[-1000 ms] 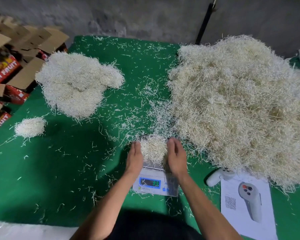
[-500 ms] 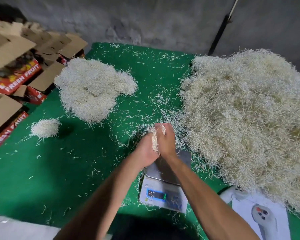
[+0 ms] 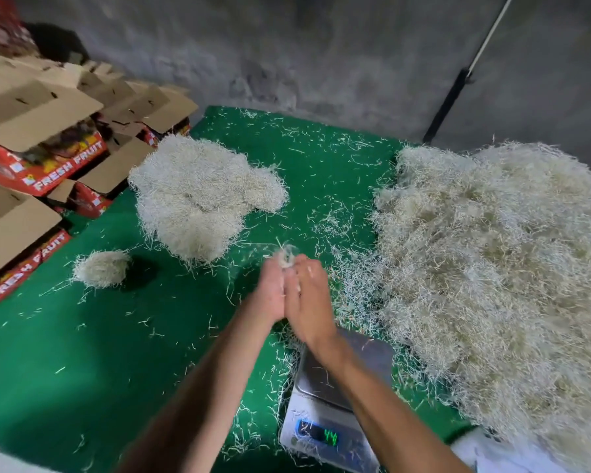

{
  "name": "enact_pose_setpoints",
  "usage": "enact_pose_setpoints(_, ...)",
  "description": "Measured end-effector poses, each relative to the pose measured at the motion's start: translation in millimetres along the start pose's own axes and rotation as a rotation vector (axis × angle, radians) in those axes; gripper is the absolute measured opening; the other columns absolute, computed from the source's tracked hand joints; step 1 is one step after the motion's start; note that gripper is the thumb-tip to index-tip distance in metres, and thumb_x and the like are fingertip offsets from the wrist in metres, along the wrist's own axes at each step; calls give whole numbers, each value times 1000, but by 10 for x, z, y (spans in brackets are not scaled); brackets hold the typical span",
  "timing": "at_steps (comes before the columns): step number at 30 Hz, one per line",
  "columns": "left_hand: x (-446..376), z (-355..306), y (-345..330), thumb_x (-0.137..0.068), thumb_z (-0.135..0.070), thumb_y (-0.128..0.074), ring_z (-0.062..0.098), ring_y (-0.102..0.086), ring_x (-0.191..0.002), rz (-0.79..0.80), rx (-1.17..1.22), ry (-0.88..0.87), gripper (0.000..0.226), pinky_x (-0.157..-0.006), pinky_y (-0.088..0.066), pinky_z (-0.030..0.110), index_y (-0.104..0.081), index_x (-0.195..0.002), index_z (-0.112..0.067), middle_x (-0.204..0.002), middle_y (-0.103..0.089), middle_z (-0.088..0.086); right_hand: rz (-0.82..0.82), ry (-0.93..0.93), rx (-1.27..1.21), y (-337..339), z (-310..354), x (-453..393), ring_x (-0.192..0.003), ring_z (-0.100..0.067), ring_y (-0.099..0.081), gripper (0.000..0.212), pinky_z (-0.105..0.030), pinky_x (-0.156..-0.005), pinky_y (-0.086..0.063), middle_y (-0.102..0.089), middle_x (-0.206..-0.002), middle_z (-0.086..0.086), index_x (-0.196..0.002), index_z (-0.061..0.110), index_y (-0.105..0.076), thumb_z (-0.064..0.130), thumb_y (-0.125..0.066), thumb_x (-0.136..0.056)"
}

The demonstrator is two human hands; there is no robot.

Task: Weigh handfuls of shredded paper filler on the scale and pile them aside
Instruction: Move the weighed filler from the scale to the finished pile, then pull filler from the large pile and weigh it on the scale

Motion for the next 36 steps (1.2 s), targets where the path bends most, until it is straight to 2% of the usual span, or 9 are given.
enact_pose_setpoints(4, 187, 664, 46, -107, -49, -38, 30, -60, -120, 123, -167, 344, 49, -105, -49, 46, -53, -130, -9, -123, -63, 19, 268, -299, 93, 33, -691, -48, -40, -1, -50, 61, -27, -42, -46, -57, -57, 0, -70, 14, -61, 47, -23, -106)
enact_pose_setpoints(9, 188, 419, 880, -109, -35, -36, 26, -64, -117, -288, -60, 115, 41, -105, -49, 46, -59, -130, -8, -131, -66, 12, 460, -648, 174, 17, -1392, 196, -60, -15, -65, 66, -24, -52, -53, -61, -71, -10, -99, 7, -66, 51, -18, -110)
enact_pose_setpoints(12, 301, 558, 1179, -109, -33, -35, 27, -65, -113, -424, 68, 159, 41, -104, -48, 47, -60, -128, -7, -122, -71, 11, 473, -963, -364, -233, -1221, -107, -73, -14, -51, 39, -23, -59, -47, -48, -86, -8, -137, 7, -48, 27, -24, -113)
enact_pose_setpoints(16, 379, 705, 1290, -109, -33, -38, 27, -65, -114, -444, 95, 198, 39, -106, -47, 48, -61, -127, -7, -120, -72, 10, 400, -725, -669, -157, -400, -923, -128, -31, -54, 57, -57, -112, -40, -51, -143, -14, -150, 20, -34, 56, -25, -107)
enact_pose_setpoints(23, 129, 943, 1023, -109, -30, -38, 26, -64, -114, -363, 4, 234, 37, -100, -51, 44, -60, -128, -7, -121, -71, 9, 335, -366, 10, 312, -699, -598, -113, -25, -66, 47, -36, -96, -52, -62, -137, -8, -147, 21, -47, 44, -47, -107)
enact_pose_setpoints(27, -50, 1109, 588, -107, -26, -42, 28, -65, -115, -272, -38, 267, 34, -92, -55, 40, -60, -126, -4, -121, -71, 12, 522, -567, 654, 836, -2013, 314, -154, -37, -18, 61, -58, -125, -14, -17, -169, -8, -159, 30, -29, 51, -48, -104)
enact_pose_setpoints(29, -94, 1226, 399, -106, -25, -44, 28, -65, -115, -237, -56, 298, 33, -92, -55, 39, -60, -125, -4, -123, -70, 12, 636, -617, 742, 1022, -2438, 864, -153, -39, -19, 50, -61, -124, -16, -20, -167, -8, -152, 29, -42, 48, -44, -106)
enact_pose_setpoints(32, -189, 1369, 162, -106, -23, -45, 28, -65, -115, -203, -85, 321, 33, -91, -56, 39, -59, -128, -3, -128, -67, 14, 572, -693, 661, 1198, -2586, 1173, -108, -22, -64, 31, -42, -93, -60, -54, -137, -11, -135, 14, -52, 23, -53, -106)
enact_pose_setpoints(36, -350, 1561, -254, -105, -31, -50, 38, -53, -130, -110, -83, 362, 51, -109, -46, 49, -40, -149, -9, -144, -51, 23, 290, -586, 440, 1329, -2089, 637, -68, -9, -63, 40, -18, -55, -52, -63, -89, 1, -135, 11, -56, 13, -67, -96)
Point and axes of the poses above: each hand's wrist, its own x-axis away from the middle knuckle, its own y-axis out of the back of the hand, z = x × y, the point moved 9 cm from there along -x, towards the middle knuckle
